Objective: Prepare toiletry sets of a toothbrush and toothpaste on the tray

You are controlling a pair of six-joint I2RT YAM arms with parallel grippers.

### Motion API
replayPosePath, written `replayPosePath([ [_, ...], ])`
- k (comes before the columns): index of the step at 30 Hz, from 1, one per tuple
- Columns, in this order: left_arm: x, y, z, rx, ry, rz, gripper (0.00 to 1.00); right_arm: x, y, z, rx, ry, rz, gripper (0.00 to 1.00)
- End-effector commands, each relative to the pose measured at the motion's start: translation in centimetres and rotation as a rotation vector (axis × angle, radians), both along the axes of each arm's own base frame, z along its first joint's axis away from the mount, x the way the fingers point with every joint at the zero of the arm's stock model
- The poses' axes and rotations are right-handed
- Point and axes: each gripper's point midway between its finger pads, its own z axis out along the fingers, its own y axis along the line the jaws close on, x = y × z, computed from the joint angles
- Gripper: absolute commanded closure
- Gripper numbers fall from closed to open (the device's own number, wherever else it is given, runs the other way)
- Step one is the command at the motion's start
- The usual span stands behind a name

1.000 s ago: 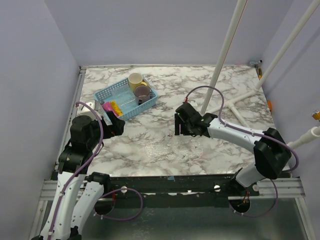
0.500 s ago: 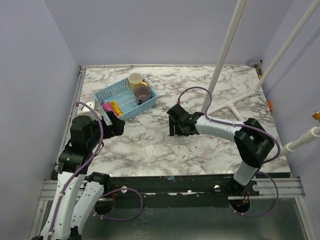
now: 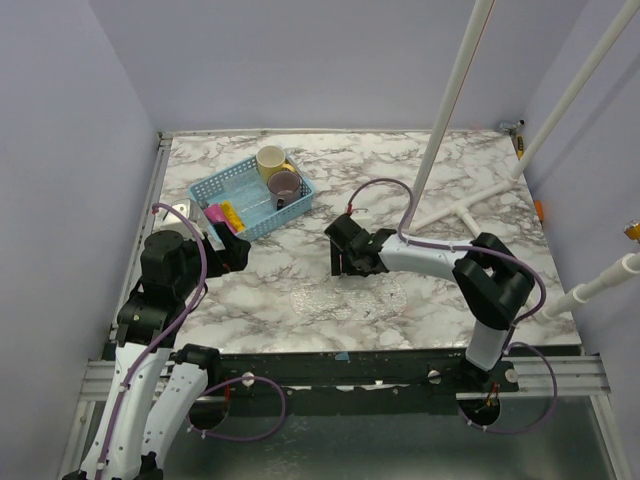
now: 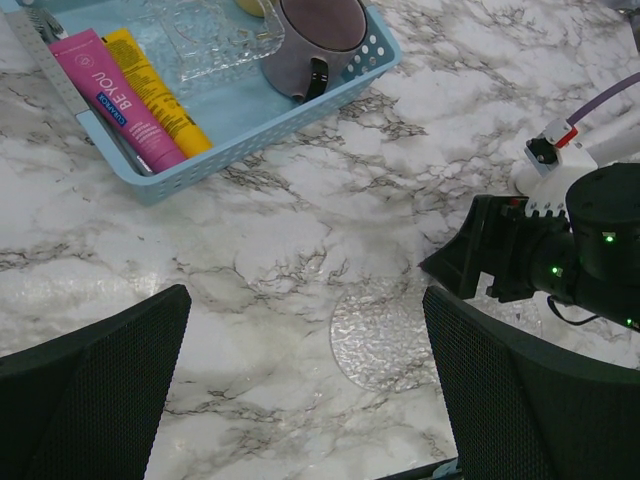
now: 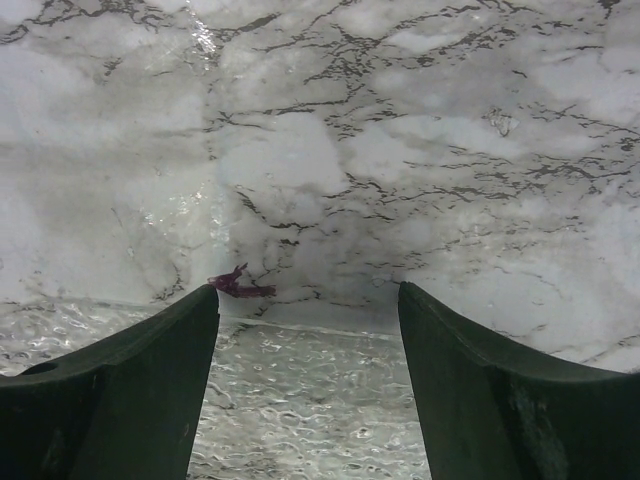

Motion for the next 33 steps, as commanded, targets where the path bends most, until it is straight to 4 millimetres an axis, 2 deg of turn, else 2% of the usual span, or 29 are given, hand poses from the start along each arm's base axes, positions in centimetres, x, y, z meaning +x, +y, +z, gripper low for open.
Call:
replayPosePath([
  [1, -0.2, -0.2, -0.4, -0.001, 0.009, -0.020, 0.01, 0.7, 1.0, -0.3, -0.007, -0.036, -0.034, 0.24],
  [19, -0.4, -0.3, 0.0, -0.005, -0.006, -0.024, 0.01, -2.1, 0.2, -2.6, -0.115, -0.020, -0.045, 0.24],
  [33, -0.5, -0.3, 0.1, -0.007, -0.013, -0.024, 0.01, -4.3, -0.3, -2.4, -0.141, -0.021, -0.049, 0.24],
])
